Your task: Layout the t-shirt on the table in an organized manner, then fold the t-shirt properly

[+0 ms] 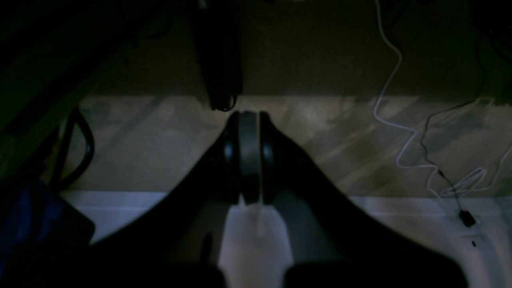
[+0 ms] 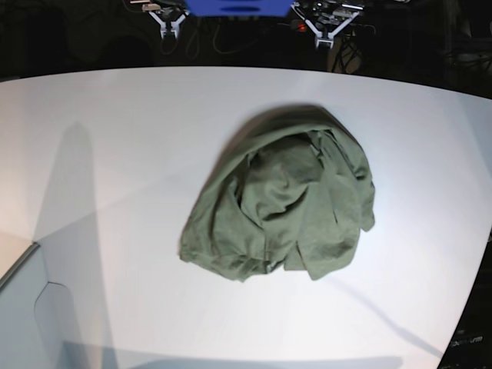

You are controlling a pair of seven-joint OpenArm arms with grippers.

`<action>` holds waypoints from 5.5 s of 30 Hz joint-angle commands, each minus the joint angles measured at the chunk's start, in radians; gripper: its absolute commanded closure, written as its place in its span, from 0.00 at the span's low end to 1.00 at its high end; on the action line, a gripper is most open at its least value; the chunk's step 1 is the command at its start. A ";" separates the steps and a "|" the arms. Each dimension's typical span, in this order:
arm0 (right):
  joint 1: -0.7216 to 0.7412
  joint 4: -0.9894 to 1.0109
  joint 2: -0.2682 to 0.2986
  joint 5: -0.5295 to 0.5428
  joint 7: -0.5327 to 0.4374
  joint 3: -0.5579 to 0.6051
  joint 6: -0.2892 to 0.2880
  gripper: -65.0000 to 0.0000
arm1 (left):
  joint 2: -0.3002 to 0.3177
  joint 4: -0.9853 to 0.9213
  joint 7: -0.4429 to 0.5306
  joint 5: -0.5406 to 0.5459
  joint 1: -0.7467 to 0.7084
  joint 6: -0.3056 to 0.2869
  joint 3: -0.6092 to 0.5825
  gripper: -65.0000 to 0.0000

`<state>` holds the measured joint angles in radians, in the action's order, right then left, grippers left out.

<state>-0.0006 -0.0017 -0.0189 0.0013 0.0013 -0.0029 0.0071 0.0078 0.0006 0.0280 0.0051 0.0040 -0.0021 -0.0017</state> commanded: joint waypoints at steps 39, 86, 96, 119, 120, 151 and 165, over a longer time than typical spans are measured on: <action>-0.068 -0.073 0.032 -0.001 0.001 0.005 -0.012 1.00 | 0.008 -0.001 0.010 0.000 -0.040 0.006 -0.001 1.00; -0.878 -1.983 0.133 -0.001 0.027 -0.098 -0.012 1.00 | 0.426 1.800 0.002 0.525 -0.816 0.006 0.153 0.97; -0.695 -2.017 0.132 -0.001 0.299 -0.090 -0.014 0.94 | 0.384 1.630 0.002 0.651 -0.510 0.006 0.188 0.57; -0.649 -2.009 0.129 -0.001 0.305 -0.088 -0.014 0.59 | 0.251 1.040 -0.141 0.652 0.063 0.003 0.016 0.50; -0.649 -2.009 0.129 -0.001 0.305 -0.088 -0.014 0.59 | 0.249 1.028 -0.141 0.652 0.072 0.003 0.010 0.50; -0.151 -1.949 0.153 -0.001 0.625 0.033 -0.189 0.57 | 0.249 1.373 -0.141 0.665 -0.229 0.009 0.228 1.00; 0.405 -1.099 0.084 -0.001 0.572 0.183 -0.236 0.39 | 0.249 1.409 -0.141 0.665 -0.356 0.006 0.286 1.00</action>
<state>0.3817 -1.0756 0.0616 0.0036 0.5816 0.1844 -0.2241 0.2489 1.3907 -0.1318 0.6701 -0.3542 0.0082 0.2798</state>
